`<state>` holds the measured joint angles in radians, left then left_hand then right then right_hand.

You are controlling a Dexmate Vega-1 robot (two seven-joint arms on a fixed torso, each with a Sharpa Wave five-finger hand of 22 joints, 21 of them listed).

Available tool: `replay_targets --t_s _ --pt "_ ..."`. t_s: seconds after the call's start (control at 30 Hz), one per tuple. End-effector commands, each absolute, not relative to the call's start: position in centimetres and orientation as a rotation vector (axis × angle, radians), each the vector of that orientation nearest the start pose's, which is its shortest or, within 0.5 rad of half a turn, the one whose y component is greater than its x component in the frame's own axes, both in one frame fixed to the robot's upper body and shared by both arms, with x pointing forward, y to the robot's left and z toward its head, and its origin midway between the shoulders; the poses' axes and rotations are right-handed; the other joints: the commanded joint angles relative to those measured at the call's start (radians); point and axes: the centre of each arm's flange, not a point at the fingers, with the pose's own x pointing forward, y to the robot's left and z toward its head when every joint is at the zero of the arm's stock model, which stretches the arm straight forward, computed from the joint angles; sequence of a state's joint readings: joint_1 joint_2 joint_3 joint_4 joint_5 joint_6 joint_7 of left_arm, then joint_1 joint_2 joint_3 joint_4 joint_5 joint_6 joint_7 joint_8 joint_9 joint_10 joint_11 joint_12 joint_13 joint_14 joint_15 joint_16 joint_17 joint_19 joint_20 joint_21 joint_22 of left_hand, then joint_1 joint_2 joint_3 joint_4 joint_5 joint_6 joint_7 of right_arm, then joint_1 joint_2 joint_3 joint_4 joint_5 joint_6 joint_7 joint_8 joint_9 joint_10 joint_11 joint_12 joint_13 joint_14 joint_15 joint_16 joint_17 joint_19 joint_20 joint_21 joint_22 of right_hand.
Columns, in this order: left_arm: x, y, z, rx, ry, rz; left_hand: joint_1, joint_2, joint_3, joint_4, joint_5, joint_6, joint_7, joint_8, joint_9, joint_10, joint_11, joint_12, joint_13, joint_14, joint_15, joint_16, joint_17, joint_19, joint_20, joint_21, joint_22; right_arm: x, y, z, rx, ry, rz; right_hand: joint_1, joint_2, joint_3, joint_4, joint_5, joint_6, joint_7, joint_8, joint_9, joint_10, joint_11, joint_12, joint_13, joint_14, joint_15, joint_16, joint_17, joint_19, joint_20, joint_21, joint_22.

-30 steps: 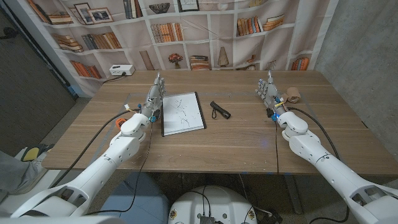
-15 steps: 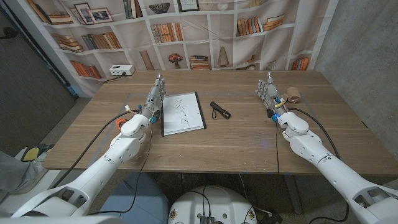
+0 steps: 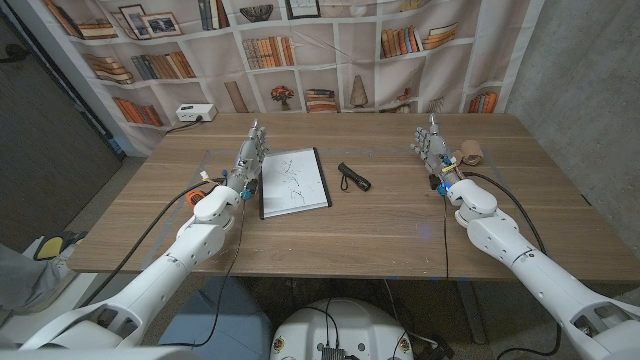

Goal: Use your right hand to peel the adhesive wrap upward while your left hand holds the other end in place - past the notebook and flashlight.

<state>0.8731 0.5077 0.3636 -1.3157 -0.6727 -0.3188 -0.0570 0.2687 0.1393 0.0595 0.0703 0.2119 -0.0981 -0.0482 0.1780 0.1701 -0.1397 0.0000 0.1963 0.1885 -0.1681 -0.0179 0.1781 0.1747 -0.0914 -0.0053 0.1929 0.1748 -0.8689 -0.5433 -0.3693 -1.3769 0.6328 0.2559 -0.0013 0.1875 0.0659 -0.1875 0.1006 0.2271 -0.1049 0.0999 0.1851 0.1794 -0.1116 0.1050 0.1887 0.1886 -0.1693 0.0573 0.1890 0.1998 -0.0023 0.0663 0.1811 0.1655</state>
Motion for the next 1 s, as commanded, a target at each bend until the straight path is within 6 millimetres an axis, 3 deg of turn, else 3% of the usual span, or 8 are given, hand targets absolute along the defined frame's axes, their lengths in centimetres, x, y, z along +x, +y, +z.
replay_targets --t_s 0.03,0.23,0.6,1.0 --pt "63.6 28.8 -4.1 -0.07 -0.601 -0.241 0.013 0.0 0.005 0.004 0.003 0.002 0.003 0.008 0.004 0.001 0.003 0.007 0.002 -0.011 0.002 0.007 0.005 0.001 -0.002 0.004 0.002 63.6 -28.1 -1.8 -0.054 -0.592 0.196 0.025 -0.002 0.001 -0.013 0.007 -0.012 0.001 0.003 0.005 -0.015 0.001 0.003 0.003 -0.054 -0.001 0.002 0.002 -0.012 0.011 0.003 0.003" --pt "63.1 29.1 -4.3 -0.071 -0.607 -0.214 0.014 0.0 0.006 0.003 0.003 0.003 0.001 0.008 0.004 0.001 0.003 0.007 0.002 -0.011 0.002 0.007 0.005 0.002 -0.002 0.004 0.002 63.4 -28.2 -1.9 -0.077 -0.589 0.2 0.047 -0.005 0.006 -0.027 0.006 -0.02 0.006 0.004 0.005 -0.017 0.003 0.004 0.004 -0.061 0.002 0.002 0.001 -0.02 0.011 0.001 0.003" --pt "63.0 27.4 -3.1 -0.072 -0.628 -0.212 0.015 -0.001 0.008 0.002 0.002 0.009 0.002 0.009 0.004 0.007 0.003 0.01 0.002 -0.007 0.003 0.008 0.005 0.005 -0.003 0.005 0.002 63.1 -29.3 -1.6 -0.128 -0.601 0.187 0.075 -0.007 0.015 -0.045 0.004 -0.025 0.009 0.007 0.006 -0.016 0.005 0.007 0.005 -0.064 0.005 0.003 0.001 -0.026 0.012 0.001 0.003" --pt "62.5 26.6 -3.6 -0.073 -0.626 -0.207 0.015 -0.001 0.009 0.001 0.002 0.013 0.004 0.01 0.004 0.01 0.003 0.011 0.002 -0.006 0.004 0.008 0.005 0.007 -0.002 0.005 0.002 62.4 -30.2 -1.0 -0.21 -0.599 0.21 0.121 -0.003 0.031 -0.072 0.001 -0.034 0.01 0.009 0.006 -0.025 0.005 0.007 0.007 -0.074 0.004 0.003 0.001 -0.038 0.013 -0.001 0.003"
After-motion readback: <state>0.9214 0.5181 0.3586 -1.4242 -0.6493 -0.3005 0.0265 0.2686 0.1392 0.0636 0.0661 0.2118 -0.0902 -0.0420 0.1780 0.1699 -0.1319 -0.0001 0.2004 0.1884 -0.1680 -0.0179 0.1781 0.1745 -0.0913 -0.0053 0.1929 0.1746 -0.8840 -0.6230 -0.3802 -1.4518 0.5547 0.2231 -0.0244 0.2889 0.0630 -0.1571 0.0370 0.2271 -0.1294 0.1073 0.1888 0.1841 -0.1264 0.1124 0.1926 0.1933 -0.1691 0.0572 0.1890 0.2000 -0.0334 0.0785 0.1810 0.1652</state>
